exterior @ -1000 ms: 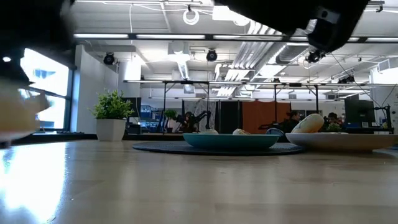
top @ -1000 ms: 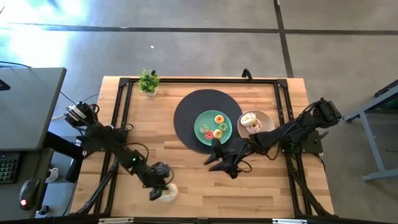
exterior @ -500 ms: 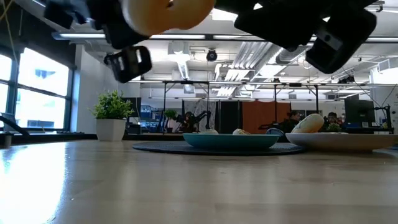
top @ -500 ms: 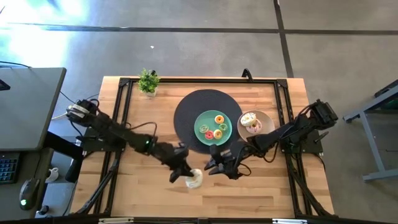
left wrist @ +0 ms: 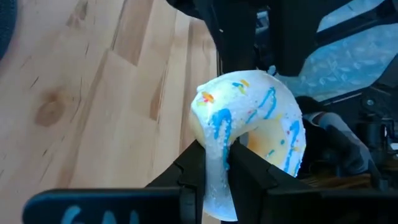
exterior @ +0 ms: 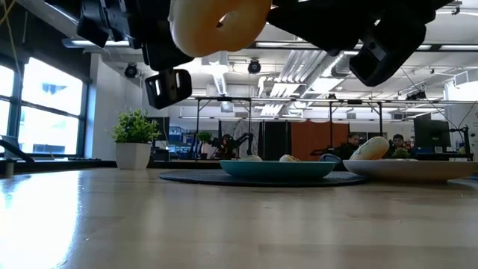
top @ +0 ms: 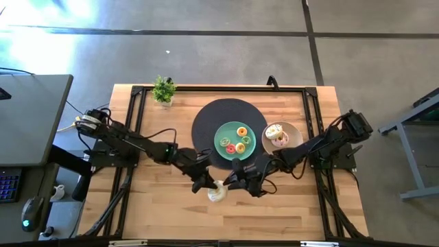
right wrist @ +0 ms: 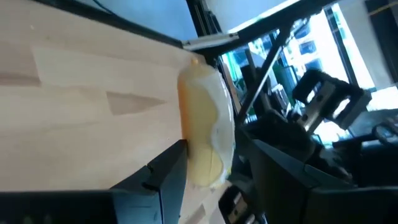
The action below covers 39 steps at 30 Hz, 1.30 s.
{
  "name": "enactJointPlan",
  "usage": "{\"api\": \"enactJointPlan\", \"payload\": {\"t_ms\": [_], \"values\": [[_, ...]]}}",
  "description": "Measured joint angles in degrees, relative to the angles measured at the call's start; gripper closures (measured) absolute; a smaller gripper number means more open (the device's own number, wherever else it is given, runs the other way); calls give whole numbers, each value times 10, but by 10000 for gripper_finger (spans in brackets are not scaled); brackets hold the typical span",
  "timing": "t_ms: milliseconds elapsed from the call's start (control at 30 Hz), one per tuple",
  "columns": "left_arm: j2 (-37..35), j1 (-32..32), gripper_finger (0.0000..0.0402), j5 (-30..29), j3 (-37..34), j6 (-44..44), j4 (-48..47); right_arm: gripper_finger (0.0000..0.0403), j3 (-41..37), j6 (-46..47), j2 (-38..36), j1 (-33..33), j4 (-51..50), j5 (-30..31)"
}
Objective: Pick & Place donuts
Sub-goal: Put the big white donut into the light brown plate
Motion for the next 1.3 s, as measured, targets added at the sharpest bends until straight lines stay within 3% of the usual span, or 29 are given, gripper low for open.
{"api": "enactJointPlan", "payload": {"t_ms": [133,567,900,1100,1200,1300], "values": [[0,8,348,-5,0,5,1,234,0,7,0,0,0,-27],[0,7,341,-5,0,12,24,251,0,30,0,0,-2,-30],[0,8,270,-32,0,36,24,312,0,62,0,0,-5,-28],[0,8,213,-53,0,64,22,355,0,118,-1,1,-67,-27],[0,8,190,-77,0,92,-4,377,0,167,-1,10,-111,32],[0,15,173,-112,0,136,-42,391,0,225,-2,26,-163,163]]}}
